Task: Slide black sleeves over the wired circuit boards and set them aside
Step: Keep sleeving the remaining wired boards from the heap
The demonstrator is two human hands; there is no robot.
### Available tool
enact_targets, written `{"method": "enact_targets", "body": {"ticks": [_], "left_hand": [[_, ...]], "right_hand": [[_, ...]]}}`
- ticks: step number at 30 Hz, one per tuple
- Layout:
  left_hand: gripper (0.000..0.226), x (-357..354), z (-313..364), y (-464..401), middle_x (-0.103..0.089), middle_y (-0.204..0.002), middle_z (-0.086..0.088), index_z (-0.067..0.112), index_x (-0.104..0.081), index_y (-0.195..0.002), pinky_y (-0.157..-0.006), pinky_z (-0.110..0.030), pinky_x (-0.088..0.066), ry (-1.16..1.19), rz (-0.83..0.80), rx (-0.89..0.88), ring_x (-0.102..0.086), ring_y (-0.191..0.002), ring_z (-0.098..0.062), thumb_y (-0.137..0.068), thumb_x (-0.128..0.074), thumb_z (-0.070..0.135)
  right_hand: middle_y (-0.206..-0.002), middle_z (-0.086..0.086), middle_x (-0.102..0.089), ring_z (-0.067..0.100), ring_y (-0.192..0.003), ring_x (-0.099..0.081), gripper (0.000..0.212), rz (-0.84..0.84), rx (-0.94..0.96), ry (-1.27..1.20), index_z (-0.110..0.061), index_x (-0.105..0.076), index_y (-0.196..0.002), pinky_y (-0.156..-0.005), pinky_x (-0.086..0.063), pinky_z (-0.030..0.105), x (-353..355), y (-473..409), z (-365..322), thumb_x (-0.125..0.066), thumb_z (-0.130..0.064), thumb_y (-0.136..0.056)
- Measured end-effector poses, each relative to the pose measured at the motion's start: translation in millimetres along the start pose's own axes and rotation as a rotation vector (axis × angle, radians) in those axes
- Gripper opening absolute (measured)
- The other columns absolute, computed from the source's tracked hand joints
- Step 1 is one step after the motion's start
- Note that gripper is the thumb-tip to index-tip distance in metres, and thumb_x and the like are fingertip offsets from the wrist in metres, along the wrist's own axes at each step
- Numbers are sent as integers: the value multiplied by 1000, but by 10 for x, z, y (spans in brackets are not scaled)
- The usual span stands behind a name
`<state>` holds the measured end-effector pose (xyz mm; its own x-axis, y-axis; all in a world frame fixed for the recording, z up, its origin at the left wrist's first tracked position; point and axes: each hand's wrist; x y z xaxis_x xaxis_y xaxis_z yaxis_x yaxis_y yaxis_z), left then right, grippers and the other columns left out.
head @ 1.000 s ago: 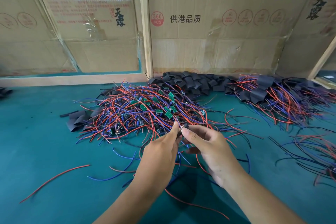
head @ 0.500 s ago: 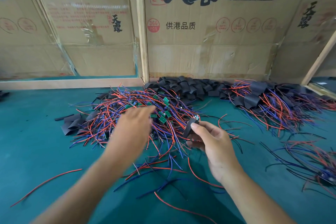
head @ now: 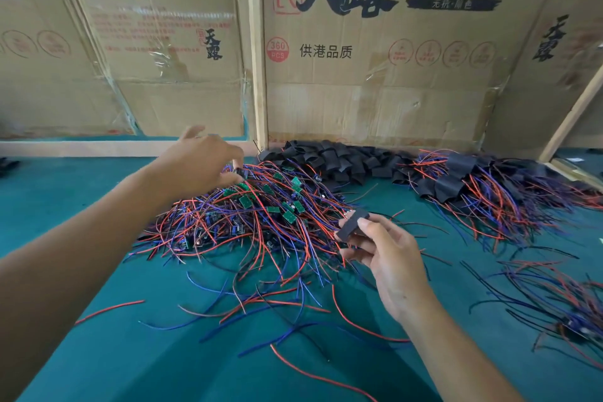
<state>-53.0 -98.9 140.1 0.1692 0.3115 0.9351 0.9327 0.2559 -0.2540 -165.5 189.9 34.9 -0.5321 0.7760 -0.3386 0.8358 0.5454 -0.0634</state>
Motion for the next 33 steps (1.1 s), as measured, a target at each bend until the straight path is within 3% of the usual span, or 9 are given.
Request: {"method": "enact_targets", "body": {"ticks": [2, 4, 6, 8, 9, 13, 19, 27, 33], "left_hand": [[28, 211, 48, 87, -71, -106, 4, 28, -68, -105, -112, -37, -32, 279, 77, -12, -63, -105, -21, -88, -67, 50], [24, 452, 98, 206, -76, -95, 6, 23, -69, -89, -93, -25, -45, 741, 143, -2, -68, -91, -16, -81, -76, 45], [32, 596, 151, 343, -77, -87, 0, 19, -67, -84, -85, -30, -50, 1038, 222, 12, -68, -80, -26, -78, -79, 48], [30, 592, 216, 456, -76, -85, -5, 19, -67, -87, -84, -52, -47, 1183, 277, 9, -62, -81, -49, -80, -73, 47], [28, 560, 269, 509, -76, -84, -5, 19, -67, -88, -82, -49, -46, 1249, 290, 12, -62, -81, -49, -79, -71, 45], [23, 277, 539, 774, -74, -84, -3, 14, -66, -93, -79, -16, -51, 1458, 333, 45, -70, -82, -13, -81, -79, 29], [20, -20, 838, 1019, -66, -73, -3, 21, -65, -81, -72, -17, -50, 1743, 405, 170, -64, -68, -19, -72, -78, 32], [24, -125, 887, 1044, -65, -68, 1, 19, -60, -80, -67, -17, -54, 1747, 605, 324, -71, -66, -20, -75, -81, 8], [32, -167, 1009, 1020, -74, -82, -5, 22, -56, -83, -70, -32, -54, 1503, 590, 334, -70, -71, -26, -74, -87, 18]], "right_hand": [[-95, 17, -75, 29, -85, -71, 20, -12, -16, -19, 0, -69, -100, -64, -57, 31, 22, -15, -9, -51, -9, -100], [-94, 17, -74, 30, -88, -72, 20, -10, -22, -37, 2, -66, -102, -65, -57, 31, 29, -29, -8, -51, -11, -101], [-93, 17, -72, 30, -87, -71, 18, -3, -16, -46, 0, -66, -101, -64, -57, 31, 33, -36, -7, -52, -12, -100], [-94, 16, -73, 29, -87, -71, 18, -5, -14, -34, 1, -66, -102, -63, -57, 30, 36, -35, -3, -53, -12, -100], [-95, 16, -73, 29, -87, -71, 19, -10, -14, -29, 1, -66, -104, -62, -56, 29, 39, -32, 1, -53, -12, -100], [-95, 16, -74, 26, -86, -70, 18, -17, -16, -18, -2, -68, -101, -60, -56, 29, 43, -17, 13, -54, -13, -99], [-93, 13, -73, 25, -87, -67, 18, 21, 5, 26, -5, -70, -99, -59, -54, 29, 73, -49, 28, -54, -13, -99], [-87, 10, -70, 26, -83, -67, 15, 0, 59, 14, -10, -71, -93, -59, -53, 28, 102, -48, -55, -57, -15, -94], [-124, 31, -63, 44, -116, -63, 39, -519, -130, -205, 3, -68, -110, -88, -58, 44, -99, 200, -24, -72, -22, -81]]}}
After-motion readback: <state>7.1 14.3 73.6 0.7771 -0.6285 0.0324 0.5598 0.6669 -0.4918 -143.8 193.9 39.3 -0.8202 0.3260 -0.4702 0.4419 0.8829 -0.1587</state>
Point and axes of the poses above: each hand's wrist, its own y-axis away from the middle knuckle, its own x-axis out of the back of the hand, z = x × y
